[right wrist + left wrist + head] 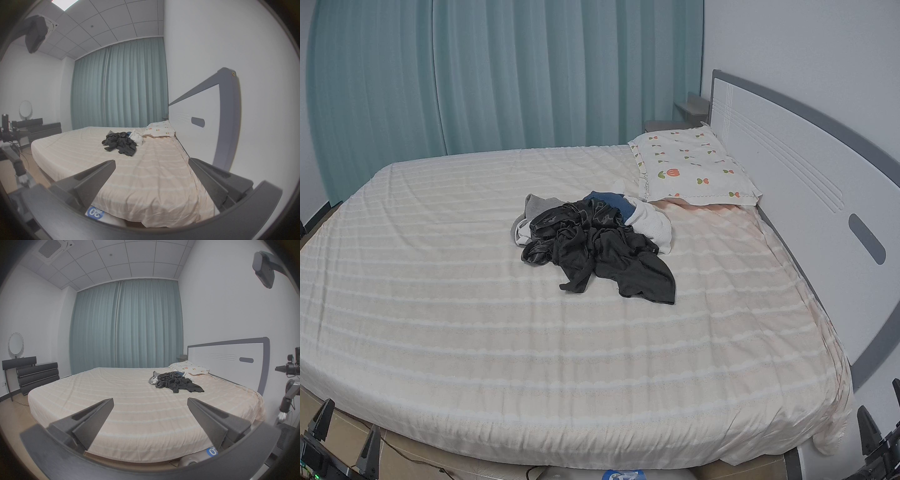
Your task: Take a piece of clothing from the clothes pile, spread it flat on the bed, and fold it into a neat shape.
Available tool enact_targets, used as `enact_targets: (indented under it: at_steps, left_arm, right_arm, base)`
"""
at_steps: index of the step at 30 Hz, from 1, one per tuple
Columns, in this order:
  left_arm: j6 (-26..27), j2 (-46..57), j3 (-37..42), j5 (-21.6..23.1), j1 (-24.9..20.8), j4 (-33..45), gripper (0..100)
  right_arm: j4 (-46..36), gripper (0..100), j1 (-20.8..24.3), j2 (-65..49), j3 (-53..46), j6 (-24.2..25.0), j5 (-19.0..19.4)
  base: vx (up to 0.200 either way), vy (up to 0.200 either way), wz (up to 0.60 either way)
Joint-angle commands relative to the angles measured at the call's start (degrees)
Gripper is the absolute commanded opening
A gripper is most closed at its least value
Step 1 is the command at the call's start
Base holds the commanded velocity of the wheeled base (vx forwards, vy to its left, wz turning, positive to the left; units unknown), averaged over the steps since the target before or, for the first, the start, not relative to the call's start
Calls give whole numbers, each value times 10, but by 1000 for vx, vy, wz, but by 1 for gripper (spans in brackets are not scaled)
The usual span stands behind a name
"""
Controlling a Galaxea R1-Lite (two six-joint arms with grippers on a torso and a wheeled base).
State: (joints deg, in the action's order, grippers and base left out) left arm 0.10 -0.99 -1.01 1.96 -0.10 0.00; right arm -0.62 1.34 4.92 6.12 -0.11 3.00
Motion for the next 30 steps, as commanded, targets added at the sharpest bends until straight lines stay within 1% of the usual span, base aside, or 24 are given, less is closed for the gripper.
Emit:
enact_targets:
  at_steps: [1, 2, 3, 4, 6, 8, 9, 10, 13, 16, 18, 19, 22, 23, 25, 30]
  left_arm:
    - [1, 1, 10, 1, 0, -1, 100]
    - [1, 1, 10, 1, -1, -1, 100]
    - [1, 1, 10, 1, -1, -1, 100]
    - [0, 1, 10, 1, 0, -1, 100]
    - [0, 1, 10, 1, -1, -1, 100]
    - [0, 1, 10, 1, -1, -1, 100]
    - [0, 1, 10, 1, -1, -1, 100]
    - [-1, 1, 10, 1, -1, 0, 100]
    - [-1, 1, 10, 1, -1, -1, 100]
    - [-1, 1, 10, 1, 0, -1, 100]
    - [-1, 1, 10, 1, 0, -1, 100]
    - [-1, 1, 10, 1, 0, -1, 100]
    - [-1, 1, 10, 1, 0, -1, 100]
    - [-1, 1, 10, 1, 0, -1, 100]
    - [-1, 1, 10, 1, 0, 0, 100]
    - [-1, 1, 10, 1, 0, -1, 100]
  right_arm:
    - [-8, 100, 16, 227, 121, -2, 41]
    - [4, 100, 23, 282, 125, 1, 51]
    - [8, 100, 24, 295, 126, 2, 53]
    - [37, 100, 35, 356, 130, 7, 58]
    - [97, 100, 60, 452, 143, 15, 58]
    - [155, 100, 94, 551, 159, 27, 50]
    - [162, 100, 98, 565, 162, 28, 48]
    - [207, 100, 119, 654, 184, 44, 31]
    - [239, 100, 144, 740, 215, 73, 13]
    - [294, 100, 169, 902, 310, 145, -13]
    - [307, 100, 176, 966, 356, 163, -28]
    - [307, 100, 176, 966, 356, 163, -28]
    - [307, 100, 188, 1079, 464, 195, -58]
    - [307, 100, 188, 1079, 464, 195, -58]
    - [300, 100, 200, 1144, 535, 224, -72]
    - [278, 100, 212, 1244, 646, 237, -106]
  base:
    - [0, 0, 0]
    - [0, 0, 0]
    - [0, 0, 0]
    - [0, 0, 0]
    - [0, 0, 0]
    - [0, 0, 0]
    - [0, 0, 0]
    - [0, 0, 0]
    - [0, 0, 0]
    - [0, 0, 0]
    - [0, 0, 0]
    - [0, 0, 0]
    - [0, 0, 0]
    - [0, 0, 0]
    - [0, 0, 0]
    - [0, 0, 0]
